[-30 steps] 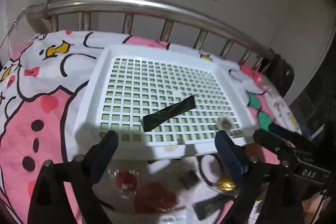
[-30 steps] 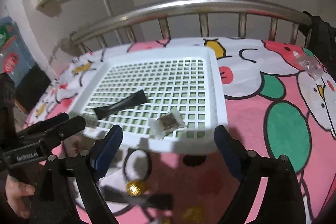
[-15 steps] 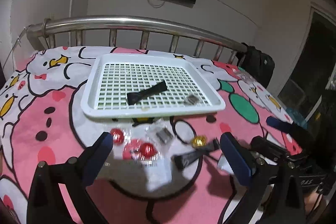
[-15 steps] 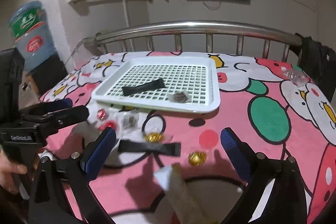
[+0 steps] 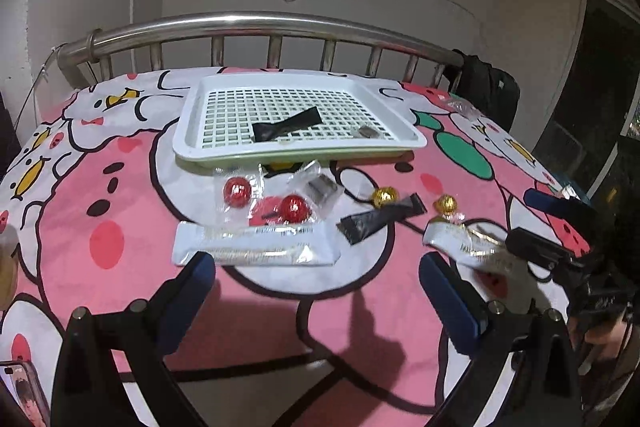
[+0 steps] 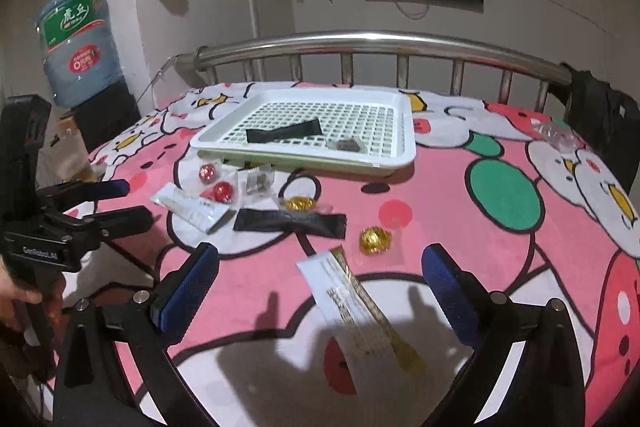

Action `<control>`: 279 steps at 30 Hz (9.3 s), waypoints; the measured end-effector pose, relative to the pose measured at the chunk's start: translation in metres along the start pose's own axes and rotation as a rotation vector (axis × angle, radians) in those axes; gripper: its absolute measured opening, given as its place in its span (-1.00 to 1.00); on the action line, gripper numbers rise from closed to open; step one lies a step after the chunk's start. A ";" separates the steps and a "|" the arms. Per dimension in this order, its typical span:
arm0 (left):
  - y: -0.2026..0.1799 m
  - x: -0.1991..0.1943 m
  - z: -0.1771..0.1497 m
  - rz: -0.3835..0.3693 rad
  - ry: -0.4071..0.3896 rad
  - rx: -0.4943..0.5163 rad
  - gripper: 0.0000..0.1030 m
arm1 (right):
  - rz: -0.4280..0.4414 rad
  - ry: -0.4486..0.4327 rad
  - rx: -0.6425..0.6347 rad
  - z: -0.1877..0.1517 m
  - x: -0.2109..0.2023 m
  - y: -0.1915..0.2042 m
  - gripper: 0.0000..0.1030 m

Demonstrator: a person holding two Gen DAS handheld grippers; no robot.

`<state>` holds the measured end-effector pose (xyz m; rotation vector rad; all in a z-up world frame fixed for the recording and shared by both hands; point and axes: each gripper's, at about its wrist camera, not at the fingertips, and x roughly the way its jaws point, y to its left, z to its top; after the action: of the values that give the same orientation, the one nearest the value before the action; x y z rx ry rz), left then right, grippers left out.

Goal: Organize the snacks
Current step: 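Lift both grippers away from the tray toward the remaining snacks, then grasp the white-and-gold snack bar with the right gripper while the left gripper grasps the white snack bar, then carry both snack bars into the white tray and open both grippers, then lift both grippers away from the tray toward the remaining snacks, then grasp the gold foil candy with the right gripper while the left gripper grasps a black stick packet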

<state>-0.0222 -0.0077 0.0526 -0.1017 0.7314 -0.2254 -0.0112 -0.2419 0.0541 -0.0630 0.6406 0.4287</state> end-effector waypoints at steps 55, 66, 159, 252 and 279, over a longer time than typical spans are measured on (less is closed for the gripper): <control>-0.009 0.057 0.018 -0.117 0.446 0.347 -0.24 | 0.112 0.287 -0.081 -0.028 0.043 -0.004 -0.54; -0.022 0.076 0.019 -0.068 0.393 0.308 0.45 | 0.120 0.254 -0.052 -0.025 0.038 -0.004 -0.72; 0.031 0.133 0.134 -0.035 0.068 -0.124 -0.39 | 0.018 0.171 0.045 0.132 0.154 -0.029 -0.63; -0.036 0.071 0.020 -0.079 0.126 0.094 0.89 | 0.003 0.168 0.044 0.006 0.061 -0.049 0.53; -0.069 0.099 0.018 -0.165 0.259 0.234 -0.67 | 0.028 0.203 0.020 0.006 0.078 -0.040 -0.46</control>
<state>0.0496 -0.0981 0.0128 0.0929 0.9500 -0.4863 0.0644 -0.2485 0.0099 -0.0790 0.8461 0.4463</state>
